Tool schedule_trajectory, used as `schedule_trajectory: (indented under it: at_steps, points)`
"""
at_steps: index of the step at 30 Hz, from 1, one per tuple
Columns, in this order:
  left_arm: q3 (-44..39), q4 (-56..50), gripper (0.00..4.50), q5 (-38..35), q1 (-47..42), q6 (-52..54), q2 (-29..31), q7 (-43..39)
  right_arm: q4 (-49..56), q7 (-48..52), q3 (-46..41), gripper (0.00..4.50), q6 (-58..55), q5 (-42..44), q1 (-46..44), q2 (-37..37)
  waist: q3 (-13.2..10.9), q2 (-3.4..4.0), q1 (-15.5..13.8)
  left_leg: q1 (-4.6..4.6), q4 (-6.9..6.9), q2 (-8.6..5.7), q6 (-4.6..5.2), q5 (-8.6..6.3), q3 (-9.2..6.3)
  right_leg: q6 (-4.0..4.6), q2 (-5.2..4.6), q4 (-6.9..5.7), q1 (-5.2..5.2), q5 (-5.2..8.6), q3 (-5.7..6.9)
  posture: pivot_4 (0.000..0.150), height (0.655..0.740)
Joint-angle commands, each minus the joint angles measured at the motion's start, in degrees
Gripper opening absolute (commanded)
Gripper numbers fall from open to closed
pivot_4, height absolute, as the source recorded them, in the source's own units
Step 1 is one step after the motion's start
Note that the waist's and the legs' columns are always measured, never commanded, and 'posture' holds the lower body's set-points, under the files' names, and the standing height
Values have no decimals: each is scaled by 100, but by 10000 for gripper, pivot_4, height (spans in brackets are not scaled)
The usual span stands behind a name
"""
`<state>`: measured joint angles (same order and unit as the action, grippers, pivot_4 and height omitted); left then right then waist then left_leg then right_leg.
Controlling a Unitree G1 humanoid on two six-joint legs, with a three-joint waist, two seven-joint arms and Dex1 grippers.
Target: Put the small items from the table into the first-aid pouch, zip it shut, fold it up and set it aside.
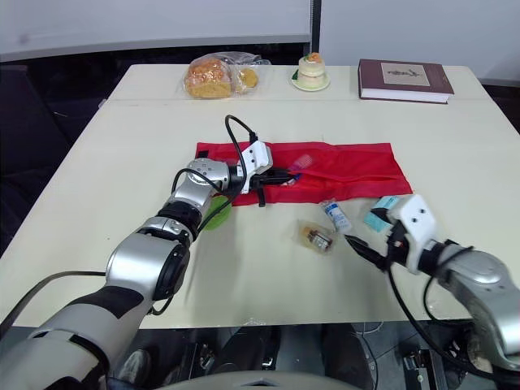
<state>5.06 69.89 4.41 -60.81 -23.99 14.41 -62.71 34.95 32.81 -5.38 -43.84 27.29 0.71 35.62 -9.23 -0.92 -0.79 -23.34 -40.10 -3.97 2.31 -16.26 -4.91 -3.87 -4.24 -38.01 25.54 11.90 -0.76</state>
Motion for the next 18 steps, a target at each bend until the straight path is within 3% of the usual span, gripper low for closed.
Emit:
schedule_trajectory:
  at_steps: [1,6,7,10,14,16,18]
  points:
    - [-31,-72,0,-21,-139,-127,0,28,41,-427,257,44878,-230,-159,-149,-181,0,0,-7,-2,-1,-2,0,0,-1,0,0,1,0,0,1,1500,7289]
    - [-30,-69,0,-21,-133,-129,-12,33,-171,-788,493,44878,-336,-496,-332,-278,0,1,-2,-4,-3,-7,1,0,-3,0,-1,1,0,0,1,1500,7289]
    - [-30,-68,0,-22,-134,-130,-13,34,-203,-817,497,42420,-345,-524,-345,-286,0,1,1,-4,-3,-7,1,0,-4,0,0,1,0,0,2,1500,7289]
    - [-27,-60,0,-18,-147,-128,-27,51,-300,-854,516,32288,-350,-571,-417,-324,0,1,8,-3,-3,-7,1,0,-3,0,0,1,0,0,1,1500,7289]
    - [-12,-55,0,-9,-150,-138,-61,49,-371,-859,524,11381,-416,-572,-538,-352,0,1,6,-3,-3,-7,1,0,-3,0,0,1,0,0,1,1500,7289]
    - [-8,-53,0,-5,-153,-140,-71,55,-370,-797,520,3404,-394,-544,-541,-350,1,1,6,-3,-4,-7,1,0,-3,0,0,1,0,0,1,1500,7289]
    - [-6,-43,0,3,-163,-137,-76,67,-342,-771,511,730,-438,-525,-521,-326,1,1,5,-3,-3,-7,1,0,-5,0,0,1,-1,0,2,1500,7289]
